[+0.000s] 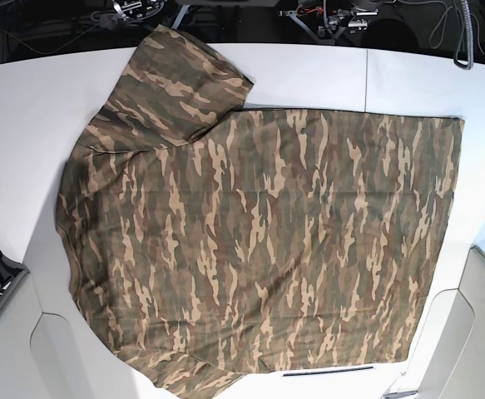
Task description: Fold the T-shirt properly
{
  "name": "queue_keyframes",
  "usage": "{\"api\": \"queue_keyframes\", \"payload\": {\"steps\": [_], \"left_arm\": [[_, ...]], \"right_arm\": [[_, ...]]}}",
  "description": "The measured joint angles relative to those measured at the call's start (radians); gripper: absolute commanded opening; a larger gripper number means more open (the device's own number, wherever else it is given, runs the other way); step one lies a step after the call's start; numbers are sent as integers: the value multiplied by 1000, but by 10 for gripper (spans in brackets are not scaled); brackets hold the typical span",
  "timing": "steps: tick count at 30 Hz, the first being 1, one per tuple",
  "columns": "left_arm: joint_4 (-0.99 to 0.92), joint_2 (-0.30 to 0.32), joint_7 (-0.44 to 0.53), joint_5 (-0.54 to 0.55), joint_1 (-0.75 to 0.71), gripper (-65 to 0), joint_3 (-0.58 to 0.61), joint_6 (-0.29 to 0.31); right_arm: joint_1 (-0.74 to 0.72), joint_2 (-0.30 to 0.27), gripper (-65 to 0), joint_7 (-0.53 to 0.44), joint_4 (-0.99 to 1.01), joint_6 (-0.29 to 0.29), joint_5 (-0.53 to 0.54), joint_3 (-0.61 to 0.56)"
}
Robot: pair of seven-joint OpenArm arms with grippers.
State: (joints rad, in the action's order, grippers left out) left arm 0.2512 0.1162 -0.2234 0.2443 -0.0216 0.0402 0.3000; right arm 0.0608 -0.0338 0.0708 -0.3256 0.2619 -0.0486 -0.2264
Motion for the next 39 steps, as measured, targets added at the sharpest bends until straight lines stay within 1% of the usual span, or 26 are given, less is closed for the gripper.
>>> {"api": "queue_keyframes", "payload": {"steps": [2,4,9,12,18,22,25,29,33,35,37,39], "left_arm": [[0,0,0,-1,0,-523,0,0],[0,0,-1,-38,0,-523,0,8],[0,0,-1,-46,0,-523,0,104],[0,0,-1,-47,-3,-523,0,150],[8,0,3,-53,-39,-523,1,150],[86,14,14,-52,-103,-523,1,151],[182,42,13,-50,-165,-523,2,153],[322,85,14,-40,-260,-523,2,152],[455,106,14,-38,-357,-523,2,151],[517,111,11,-36,-401,-523,3,153],[576,120,13,-32,-441,-523,0,154],[631,129,13,4,-480,-523,-16,153]], "right_arm": [[0,0,-517,0,-2,0,0,0],[0,0,-517,0,-8,0,0,0],[0,0,-517,0,-17,0,0,2],[0,0,-517,0,-18,0,0,2],[7,0,-517,0,-19,0,0,2],[43,-3,-517,-4,-42,1,1,2],[98,-23,-517,0,-97,1,0,2],[196,-76,-517,4,-222,4,-2,2],[307,-145,-517,4,-383,55,4,2],[367,-175,-517,6,-467,71,36,2],[425,-203,-517,3,-554,69,63,3],[480,-225,-517,3,-634,71,80,3]]}}
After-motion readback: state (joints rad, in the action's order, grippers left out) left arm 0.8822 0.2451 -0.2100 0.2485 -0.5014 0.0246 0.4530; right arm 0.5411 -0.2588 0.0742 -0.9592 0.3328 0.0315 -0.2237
